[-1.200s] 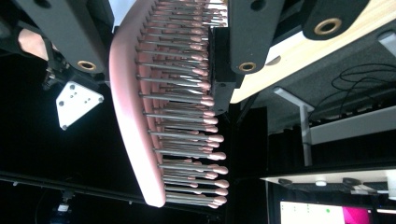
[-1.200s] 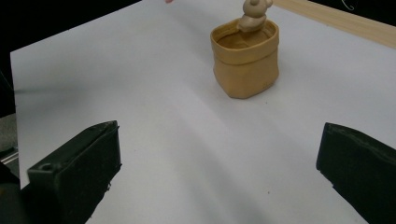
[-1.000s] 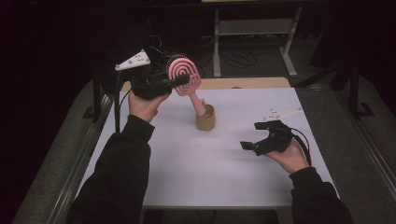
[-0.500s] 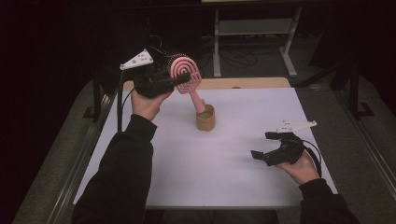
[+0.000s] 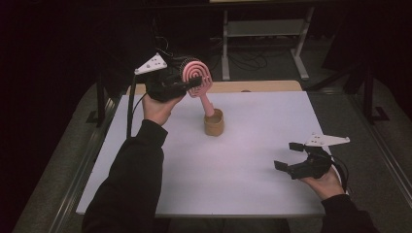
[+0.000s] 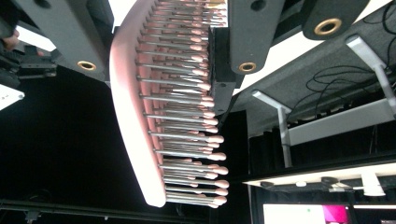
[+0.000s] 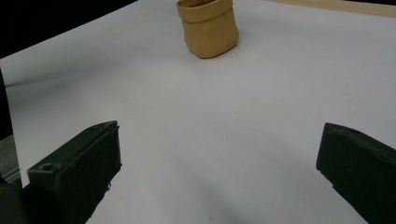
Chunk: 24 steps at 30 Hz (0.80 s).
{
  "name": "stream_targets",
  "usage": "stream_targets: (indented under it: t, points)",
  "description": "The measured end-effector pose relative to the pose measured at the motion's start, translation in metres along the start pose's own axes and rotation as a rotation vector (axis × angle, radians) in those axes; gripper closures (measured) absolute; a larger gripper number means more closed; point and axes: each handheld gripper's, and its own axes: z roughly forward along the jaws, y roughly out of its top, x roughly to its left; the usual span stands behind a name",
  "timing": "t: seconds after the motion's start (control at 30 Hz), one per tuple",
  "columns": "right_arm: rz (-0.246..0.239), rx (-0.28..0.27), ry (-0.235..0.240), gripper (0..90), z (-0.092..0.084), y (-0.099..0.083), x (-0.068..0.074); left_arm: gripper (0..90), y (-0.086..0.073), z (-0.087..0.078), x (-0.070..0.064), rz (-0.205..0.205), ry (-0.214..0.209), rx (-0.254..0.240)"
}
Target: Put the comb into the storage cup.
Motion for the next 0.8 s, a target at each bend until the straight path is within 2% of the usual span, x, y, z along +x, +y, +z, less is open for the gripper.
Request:
stream_targets:
  t: [0.23,0.43,0.8]
  points:
    - [-0.001,-0.001,-0.011,0.0,-0.002,-0.009,0.0,62.7,-0.011,0.007,0.004,-0.016,-0.001,0.0]
    - [-0.01,0.003,-0.019,0.0,-0.001,-0.013,0.001,62.8,-0.02,0.012,0.01,-0.027,0.006,0.014]
    - [-0.031,0.001,-0.03,0.0,-0.001,-0.017,0.003,62.7,-0.035,0.023,0.017,-0.052,0.001,0.012]
